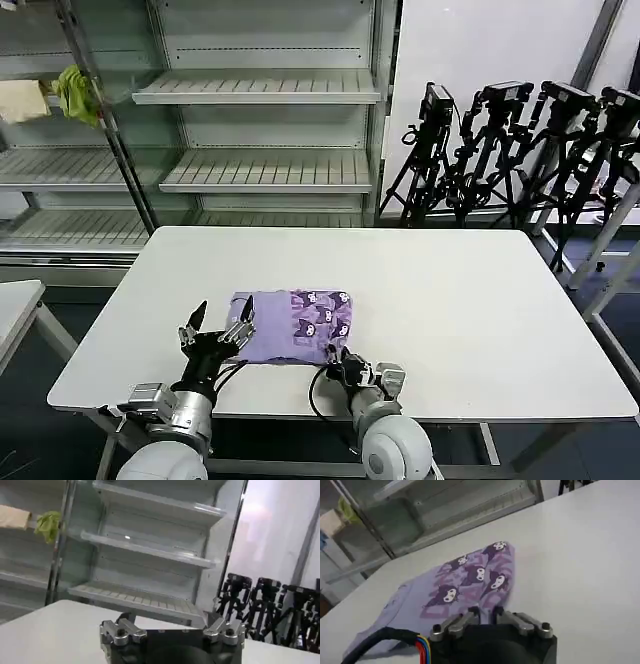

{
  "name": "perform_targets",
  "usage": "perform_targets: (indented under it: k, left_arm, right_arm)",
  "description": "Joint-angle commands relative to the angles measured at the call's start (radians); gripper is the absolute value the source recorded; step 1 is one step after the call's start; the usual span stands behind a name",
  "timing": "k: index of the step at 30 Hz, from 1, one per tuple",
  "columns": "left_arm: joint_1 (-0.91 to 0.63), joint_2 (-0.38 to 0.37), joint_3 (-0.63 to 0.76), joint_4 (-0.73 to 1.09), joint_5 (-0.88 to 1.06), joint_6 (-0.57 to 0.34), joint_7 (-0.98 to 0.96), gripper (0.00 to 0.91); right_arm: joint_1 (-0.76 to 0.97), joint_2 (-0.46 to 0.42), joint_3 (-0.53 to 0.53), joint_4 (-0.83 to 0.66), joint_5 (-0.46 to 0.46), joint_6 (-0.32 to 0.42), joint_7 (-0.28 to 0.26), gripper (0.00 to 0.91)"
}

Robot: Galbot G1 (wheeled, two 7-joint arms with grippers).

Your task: Fold and organize the clothes.

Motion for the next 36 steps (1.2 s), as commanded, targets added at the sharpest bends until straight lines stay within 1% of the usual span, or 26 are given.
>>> perform_targets:
  k: [1,9,20,25,28,36]
  left_arm:
    - [0.000,-0.002,0.000,0.001,0.001,0.001,0.001,0.907]
    - [-0.007,-0.012,0.009,0.008,0.004,0.001,0.002,0.907]
    - [-0.016,-0.024,0.028,0.010,0.005,-0.001,0.003,0.907]
    - [-0.026,-0.031,0.036,0.012,0.005,0.000,0.003,0.907]
    - [-0.026,-0.032,0.040,0.014,0.005,-0.001,0.003,0.907]
    - [-0.028,-0.034,0.042,0.011,0.003,-0.001,0.003,0.907]
  right_arm:
    - [-0.003,-0.036,0.007,0.035,-0.032,0.010,-0.015,0.000]
    - [-0.034,-0.110,0.056,0.105,-0.039,0.007,-0.023,0.000]
    - [-0.115,-0.258,0.186,0.224,-0.007,-0.009,-0.013,0.000]
    - [-0.139,-0.308,0.229,0.246,-0.002,-0.009,-0.010,0.000]
    - [-0.148,-0.324,0.243,0.250,-0.003,-0.008,-0.003,0.000]
    - [-0.156,-0.332,0.256,0.255,-0.014,-0.014,0.007,0.000]
